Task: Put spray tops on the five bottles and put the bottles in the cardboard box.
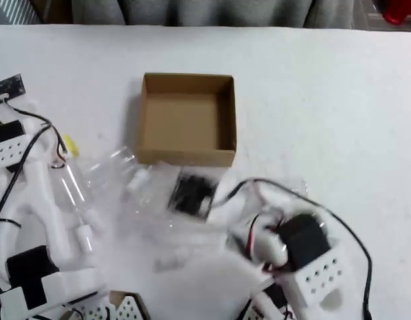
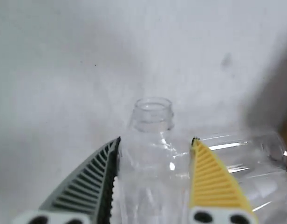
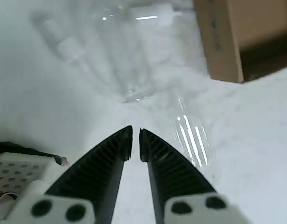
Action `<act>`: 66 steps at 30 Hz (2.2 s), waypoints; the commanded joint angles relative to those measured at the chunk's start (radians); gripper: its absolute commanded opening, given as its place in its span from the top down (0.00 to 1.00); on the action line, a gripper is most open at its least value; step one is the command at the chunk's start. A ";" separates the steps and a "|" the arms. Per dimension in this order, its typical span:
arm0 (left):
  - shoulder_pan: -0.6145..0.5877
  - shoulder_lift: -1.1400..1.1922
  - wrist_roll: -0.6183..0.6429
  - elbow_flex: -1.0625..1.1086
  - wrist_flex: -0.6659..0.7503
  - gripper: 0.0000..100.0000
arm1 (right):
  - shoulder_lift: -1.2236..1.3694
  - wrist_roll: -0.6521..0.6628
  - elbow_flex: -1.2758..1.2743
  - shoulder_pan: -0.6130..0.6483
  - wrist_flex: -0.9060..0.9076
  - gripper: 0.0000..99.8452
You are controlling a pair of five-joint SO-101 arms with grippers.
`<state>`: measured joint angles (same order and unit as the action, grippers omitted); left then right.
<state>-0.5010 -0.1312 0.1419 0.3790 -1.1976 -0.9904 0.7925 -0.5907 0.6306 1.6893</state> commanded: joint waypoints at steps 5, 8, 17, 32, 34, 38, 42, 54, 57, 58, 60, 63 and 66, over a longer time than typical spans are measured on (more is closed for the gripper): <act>-0.031 -0.054 0.009 -0.003 0.021 0.98 | -0.013 0.069 -0.149 0.453 0.015 0.98; -0.031 -0.054 0.009 -0.002 0.021 0.98 | -0.013 0.068 -0.210 0.547 -0.050 0.93; -0.031 -0.054 0.008 0.023 0.055 0.98 | -0.012 0.072 -0.400 0.558 -0.352 0.86; -0.033 -0.054 0.006 0.023 0.055 0.98 | 0.229 0.014 -0.491 0.475 -0.668 0.87; -0.033 -0.054 0.006 0.025 0.055 0.98 | 0.286 0.015 -0.480 0.473 -0.687 0.87; -0.033 -0.054 0.005 0.025 0.054 0.98 | 0.374 0.040 -0.477 0.472 -0.717 0.87; -0.033 -0.054 0.005 0.025 0.054 0.98 | 0.446 0.055 -0.477 0.453 -0.773 0.87; -0.033 -0.054 0.005 0.025 0.057 0.98 | 0.521 0.057 -0.457 0.443 -0.823 0.92; -0.033 -0.056 0.005 0.025 0.058 0.98 | 0.519 0.055 -0.425 0.435 -0.799 0.98; -0.033 -0.059 0.005 0.021 0.058 0.98 | 0.519 0.054 -0.410 0.420 -0.776 0.97; -0.033 -0.062 0.008 0.014 0.066 0.98 | 0.519 0.021 -0.370 0.390 -0.731 0.99; -0.024 -0.070 0.008 -0.012 0.054 0.98 | 0.519 -0.077 -0.270 0.325 -0.633 0.98; -0.008 -0.114 0.006 -0.029 0.014 0.98 | 0.506 -0.153 -0.138 0.239 -0.495 0.98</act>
<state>-0.5224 -0.1435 0.1419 0.4127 -1.1623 -0.4641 0.7081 -0.8761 0.9482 1.0771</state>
